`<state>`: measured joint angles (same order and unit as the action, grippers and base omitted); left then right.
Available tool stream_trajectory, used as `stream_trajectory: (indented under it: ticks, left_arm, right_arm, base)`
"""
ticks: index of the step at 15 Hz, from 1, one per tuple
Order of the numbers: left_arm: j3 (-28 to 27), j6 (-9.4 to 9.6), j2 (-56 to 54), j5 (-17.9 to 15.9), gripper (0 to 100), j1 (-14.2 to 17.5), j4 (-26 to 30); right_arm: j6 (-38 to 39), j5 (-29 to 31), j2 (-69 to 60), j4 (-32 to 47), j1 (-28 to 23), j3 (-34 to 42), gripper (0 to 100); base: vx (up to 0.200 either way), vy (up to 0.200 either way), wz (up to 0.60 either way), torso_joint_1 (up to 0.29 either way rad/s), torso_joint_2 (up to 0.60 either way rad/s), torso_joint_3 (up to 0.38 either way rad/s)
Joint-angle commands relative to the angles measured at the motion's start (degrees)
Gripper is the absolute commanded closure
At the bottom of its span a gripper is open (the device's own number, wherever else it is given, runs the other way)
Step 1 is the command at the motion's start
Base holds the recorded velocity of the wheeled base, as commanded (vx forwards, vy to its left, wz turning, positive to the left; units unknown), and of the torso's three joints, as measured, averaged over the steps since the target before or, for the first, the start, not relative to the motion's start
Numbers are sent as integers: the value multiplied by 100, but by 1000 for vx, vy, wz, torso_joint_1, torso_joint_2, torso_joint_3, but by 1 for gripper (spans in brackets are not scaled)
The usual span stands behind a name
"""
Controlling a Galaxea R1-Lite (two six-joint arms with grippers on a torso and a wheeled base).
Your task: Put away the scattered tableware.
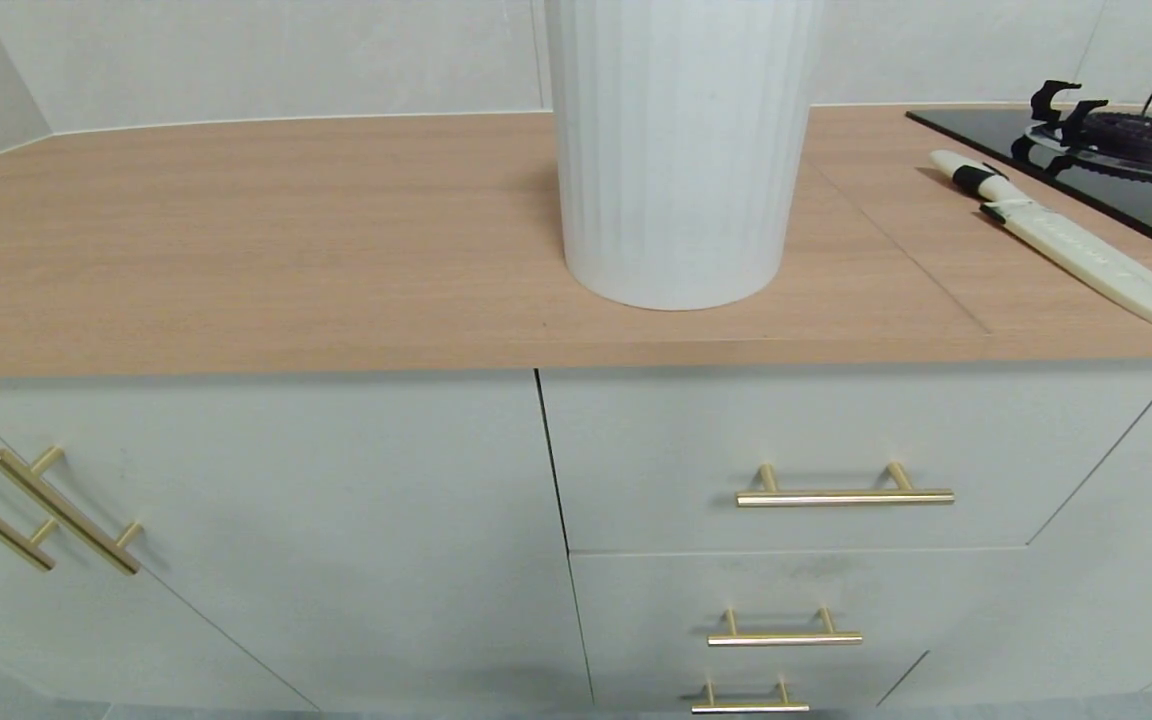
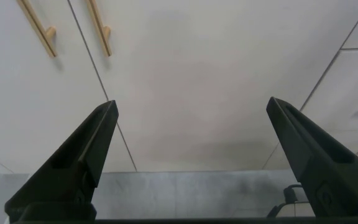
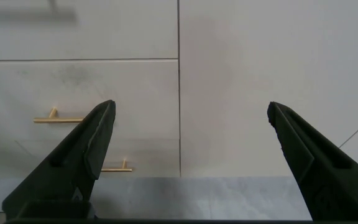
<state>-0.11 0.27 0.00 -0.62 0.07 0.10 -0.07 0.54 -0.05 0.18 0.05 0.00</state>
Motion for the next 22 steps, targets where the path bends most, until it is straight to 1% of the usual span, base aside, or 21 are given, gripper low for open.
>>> stream_trajectory:
  ticks: [1,4,15,22]
  left_arm:
    - [2,0,9,1,0,1,-1]
    - [2,0,9,1,0,1,-1]
    - [2,-9,9,1,0,1,-1]
    - [2,-9,9,1,0,-7,-1]
  right_arm:
    - [-1,-1,5,-1,4,0,0]
    - [-1,-1,5,-1,4,0,0]
    - [-1,-1,5,-1,4,0,0]
    - [-1,-1,5,-1,4,0,0]
  base:
    - [0,0,0,27,-154,-134]
    - [0,0,0,46,-230,-255]
    - [0,0,0,184,-484,-287]
    - [0,0,0,220,-489,-281]
